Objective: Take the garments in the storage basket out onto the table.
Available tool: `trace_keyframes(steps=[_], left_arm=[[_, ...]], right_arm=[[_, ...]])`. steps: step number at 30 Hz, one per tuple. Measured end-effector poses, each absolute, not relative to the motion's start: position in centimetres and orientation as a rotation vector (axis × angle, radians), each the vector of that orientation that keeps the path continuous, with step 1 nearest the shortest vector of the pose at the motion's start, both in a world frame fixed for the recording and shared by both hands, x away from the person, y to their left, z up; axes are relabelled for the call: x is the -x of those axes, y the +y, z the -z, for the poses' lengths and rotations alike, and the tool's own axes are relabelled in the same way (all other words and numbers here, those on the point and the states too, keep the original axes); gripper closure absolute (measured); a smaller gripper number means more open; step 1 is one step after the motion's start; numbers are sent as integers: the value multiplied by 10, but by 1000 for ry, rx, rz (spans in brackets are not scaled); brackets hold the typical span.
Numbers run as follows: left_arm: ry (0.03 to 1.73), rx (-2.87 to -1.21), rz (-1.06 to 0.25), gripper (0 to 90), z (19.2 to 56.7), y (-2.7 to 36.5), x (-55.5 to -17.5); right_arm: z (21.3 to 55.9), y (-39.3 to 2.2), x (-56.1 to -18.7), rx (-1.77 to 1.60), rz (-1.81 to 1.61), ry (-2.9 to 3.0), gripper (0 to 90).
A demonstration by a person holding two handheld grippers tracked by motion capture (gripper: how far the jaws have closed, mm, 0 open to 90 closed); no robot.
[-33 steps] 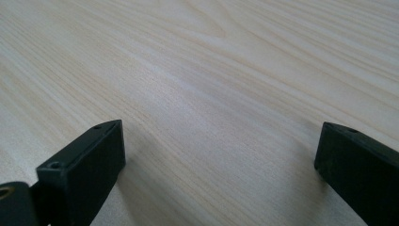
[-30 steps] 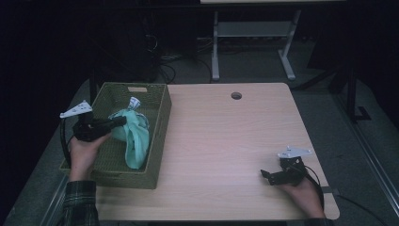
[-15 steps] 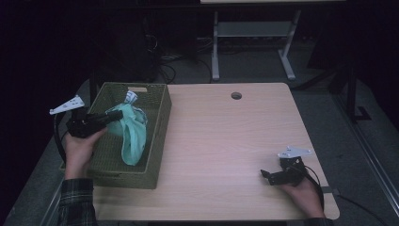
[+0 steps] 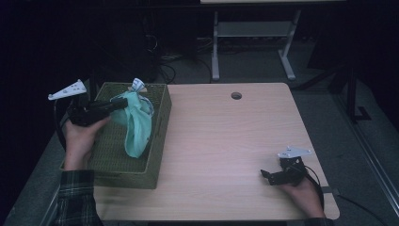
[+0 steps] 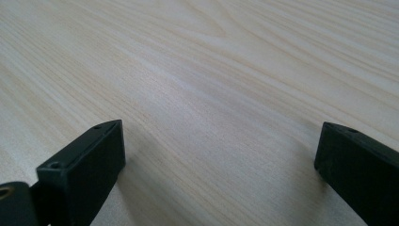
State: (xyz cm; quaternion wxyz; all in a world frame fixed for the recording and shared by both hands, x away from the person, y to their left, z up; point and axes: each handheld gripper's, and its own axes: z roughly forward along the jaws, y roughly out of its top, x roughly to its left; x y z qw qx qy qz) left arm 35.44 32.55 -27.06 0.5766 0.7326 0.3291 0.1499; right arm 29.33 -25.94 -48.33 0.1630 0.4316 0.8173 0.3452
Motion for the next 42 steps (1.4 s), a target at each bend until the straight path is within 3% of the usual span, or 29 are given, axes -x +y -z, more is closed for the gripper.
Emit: trace_keyframes(steps=[16,42], left_arm=[[664,-1737,-358,867,235,286,-358],[545,-1744,-262,867,244,205,-365]], right_arm=[[483,-260,-293,-1232,-981,2329,21],[483,-260,-293,-1241,-978,2327,21]])
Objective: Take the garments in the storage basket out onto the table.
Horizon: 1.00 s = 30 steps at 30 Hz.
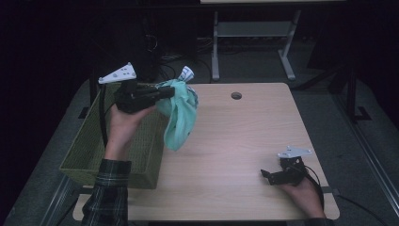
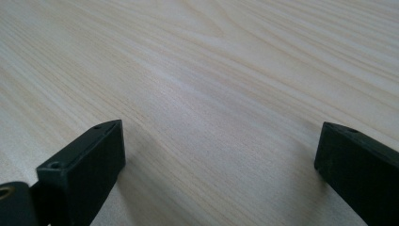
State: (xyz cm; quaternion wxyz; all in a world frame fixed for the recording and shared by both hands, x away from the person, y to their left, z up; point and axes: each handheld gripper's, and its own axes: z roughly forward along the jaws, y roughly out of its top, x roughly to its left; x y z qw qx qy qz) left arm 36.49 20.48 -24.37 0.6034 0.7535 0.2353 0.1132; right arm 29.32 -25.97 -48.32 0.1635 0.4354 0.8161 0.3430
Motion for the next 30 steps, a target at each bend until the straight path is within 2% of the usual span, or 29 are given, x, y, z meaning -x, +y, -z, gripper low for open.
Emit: trace_keyframes(steps=[30], left_arm=[[440,-1831,-106,866,296,116,-368]], right_arm=[[483,-260,-293,-1245,-979,2328,21]])
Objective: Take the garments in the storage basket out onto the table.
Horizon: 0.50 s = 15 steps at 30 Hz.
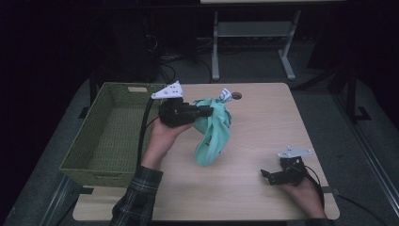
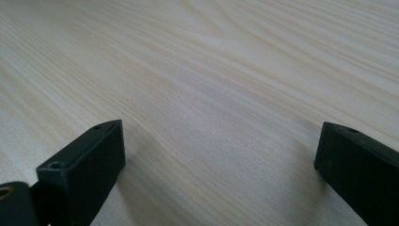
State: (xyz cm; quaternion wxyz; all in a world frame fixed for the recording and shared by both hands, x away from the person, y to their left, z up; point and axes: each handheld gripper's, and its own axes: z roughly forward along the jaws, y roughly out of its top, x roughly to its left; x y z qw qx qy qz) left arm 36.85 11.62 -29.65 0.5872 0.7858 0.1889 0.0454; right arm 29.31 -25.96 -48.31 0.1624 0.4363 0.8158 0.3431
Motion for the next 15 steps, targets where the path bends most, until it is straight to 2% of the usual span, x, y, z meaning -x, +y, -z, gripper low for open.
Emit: trace_keyframes(steps=[15], left_arm=[[437,-1927,-43,865,336,92,-368]], right_arm=[[483,-260,-293,-1245,-979,2327,21]])
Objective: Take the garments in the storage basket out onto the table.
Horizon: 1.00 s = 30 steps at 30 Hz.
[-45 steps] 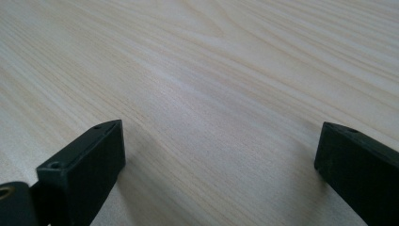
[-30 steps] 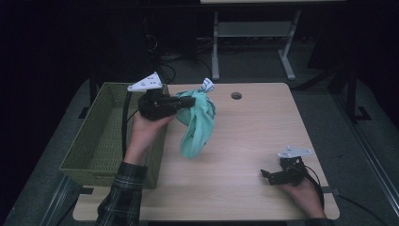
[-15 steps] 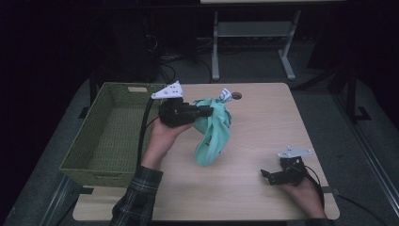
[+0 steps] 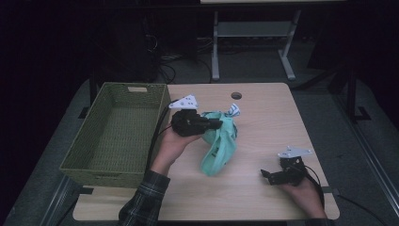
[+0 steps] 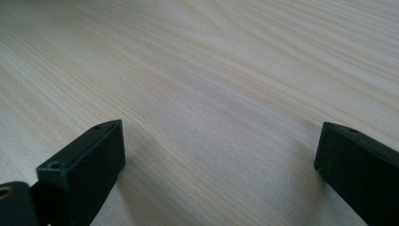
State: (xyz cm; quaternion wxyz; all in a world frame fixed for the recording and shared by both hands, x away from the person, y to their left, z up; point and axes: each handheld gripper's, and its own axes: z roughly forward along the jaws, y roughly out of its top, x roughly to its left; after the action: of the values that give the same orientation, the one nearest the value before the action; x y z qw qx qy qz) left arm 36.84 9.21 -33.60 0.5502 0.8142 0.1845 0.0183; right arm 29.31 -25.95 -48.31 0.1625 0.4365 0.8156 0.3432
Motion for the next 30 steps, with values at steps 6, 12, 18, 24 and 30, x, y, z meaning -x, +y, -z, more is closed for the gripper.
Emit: trace_keyframes(steps=[6,12,18,24,30], left_arm=[[447,-1960,-23,863,354,80,-368],[457,-1994,14,860,374,67,-368],[439,-2064,23,857,395,56,-367],[461,-2115,31,854,416,53,-367],[466,-2191,28,850,436,48,-368]], right_arm=[[483,-260,-293,-1243,-979,2327,21],[483,-260,-293,-1241,-977,2328,21],[483,-260,-293,-1242,-978,2328,21],[483,-260,-293,-1242,-977,2328,21],[483,-260,-293,-1241,-977,2328,21]])
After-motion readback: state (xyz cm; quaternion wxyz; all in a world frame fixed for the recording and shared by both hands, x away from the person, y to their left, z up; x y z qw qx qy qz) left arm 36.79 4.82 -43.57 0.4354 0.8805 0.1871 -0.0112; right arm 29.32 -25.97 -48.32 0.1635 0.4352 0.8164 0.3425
